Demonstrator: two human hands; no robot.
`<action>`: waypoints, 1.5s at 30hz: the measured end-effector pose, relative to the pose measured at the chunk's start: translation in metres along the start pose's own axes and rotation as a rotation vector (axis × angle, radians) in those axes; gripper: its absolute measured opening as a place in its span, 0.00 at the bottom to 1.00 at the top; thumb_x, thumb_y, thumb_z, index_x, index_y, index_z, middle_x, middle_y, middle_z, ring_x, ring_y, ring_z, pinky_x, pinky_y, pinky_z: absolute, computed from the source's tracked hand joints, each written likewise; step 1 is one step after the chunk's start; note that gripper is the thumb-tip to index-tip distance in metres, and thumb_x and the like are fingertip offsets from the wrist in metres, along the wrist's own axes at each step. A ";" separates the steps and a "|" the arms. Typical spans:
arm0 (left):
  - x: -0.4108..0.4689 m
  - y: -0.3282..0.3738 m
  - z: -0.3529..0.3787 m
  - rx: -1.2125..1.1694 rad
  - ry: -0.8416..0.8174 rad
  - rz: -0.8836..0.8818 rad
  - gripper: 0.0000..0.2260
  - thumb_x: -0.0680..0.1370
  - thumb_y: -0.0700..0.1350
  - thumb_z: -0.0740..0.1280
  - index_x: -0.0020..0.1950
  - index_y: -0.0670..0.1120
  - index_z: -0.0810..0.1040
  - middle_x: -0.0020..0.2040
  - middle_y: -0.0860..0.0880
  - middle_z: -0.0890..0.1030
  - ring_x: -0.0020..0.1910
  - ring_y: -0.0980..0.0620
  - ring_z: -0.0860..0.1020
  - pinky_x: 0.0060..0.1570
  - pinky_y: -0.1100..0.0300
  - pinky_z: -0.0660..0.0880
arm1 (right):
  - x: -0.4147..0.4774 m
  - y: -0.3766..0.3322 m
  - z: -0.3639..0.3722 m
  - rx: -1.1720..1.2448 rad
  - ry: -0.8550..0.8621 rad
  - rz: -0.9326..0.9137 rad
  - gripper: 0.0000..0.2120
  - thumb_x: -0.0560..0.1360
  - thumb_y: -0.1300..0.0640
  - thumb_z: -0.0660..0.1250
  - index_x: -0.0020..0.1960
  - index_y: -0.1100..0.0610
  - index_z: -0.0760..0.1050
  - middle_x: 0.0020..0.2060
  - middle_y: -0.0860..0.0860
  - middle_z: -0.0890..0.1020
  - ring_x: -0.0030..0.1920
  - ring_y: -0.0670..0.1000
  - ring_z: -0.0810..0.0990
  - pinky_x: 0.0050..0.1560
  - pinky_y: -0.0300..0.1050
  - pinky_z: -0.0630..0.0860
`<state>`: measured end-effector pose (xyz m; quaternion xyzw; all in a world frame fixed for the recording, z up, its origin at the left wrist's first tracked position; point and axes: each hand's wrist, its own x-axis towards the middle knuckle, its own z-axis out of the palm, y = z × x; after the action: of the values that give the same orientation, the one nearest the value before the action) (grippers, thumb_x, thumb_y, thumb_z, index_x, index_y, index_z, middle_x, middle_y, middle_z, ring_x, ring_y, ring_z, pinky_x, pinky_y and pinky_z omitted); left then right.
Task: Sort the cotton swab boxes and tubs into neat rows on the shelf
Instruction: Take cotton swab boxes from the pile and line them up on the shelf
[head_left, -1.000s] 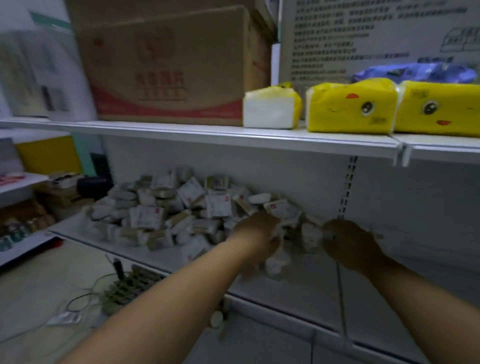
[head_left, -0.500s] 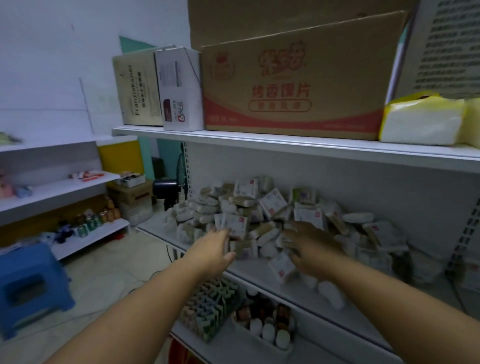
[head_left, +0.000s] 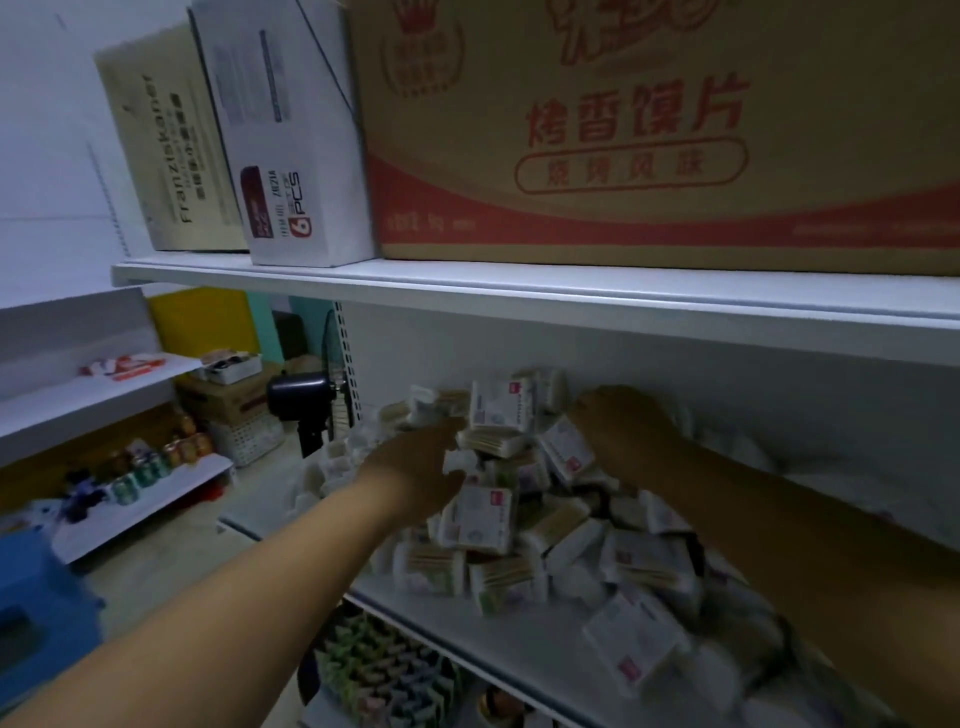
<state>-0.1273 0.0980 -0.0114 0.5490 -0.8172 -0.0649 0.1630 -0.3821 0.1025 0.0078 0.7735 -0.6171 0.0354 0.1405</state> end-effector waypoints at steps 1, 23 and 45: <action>0.009 -0.003 0.002 0.019 0.031 0.022 0.26 0.77 0.55 0.63 0.74 0.56 0.60 0.65 0.53 0.74 0.59 0.52 0.75 0.51 0.62 0.69 | 0.007 0.003 0.003 -0.100 0.004 -0.020 0.18 0.75 0.56 0.63 0.63 0.59 0.70 0.61 0.56 0.74 0.61 0.56 0.72 0.63 0.47 0.64; 0.162 -0.013 -0.040 -0.593 -0.359 0.245 0.11 0.69 0.42 0.76 0.44 0.52 0.77 0.40 0.55 0.80 0.33 0.59 0.79 0.27 0.67 0.73 | -0.001 -0.008 -0.039 0.359 0.106 0.527 0.16 0.69 0.53 0.75 0.54 0.57 0.79 0.48 0.52 0.80 0.42 0.44 0.74 0.40 0.34 0.68; -0.103 0.292 0.073 -1.357 -0.730 0.103 0.12 0.76 0.35 0.67 0.59 0.41 0.77 0.57 0.43 0.80 0.53 0.43 0.80 0.45 0.54 0.79 | -0.435 0.043 -0.078 1.170 0.574 1.311 0.05 0.72 0.65 0.70 0.43 0.57 0.76 0.42 0.56 0.81 0.40 0.54 0.81 0.41 0.44 0.76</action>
<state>-0.3726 0.3003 -0.0170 0.2339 -0.6249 -0.7210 0.1868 -0.5170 0.5256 -0.0091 0.1789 -0.7567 0.6044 -0.1732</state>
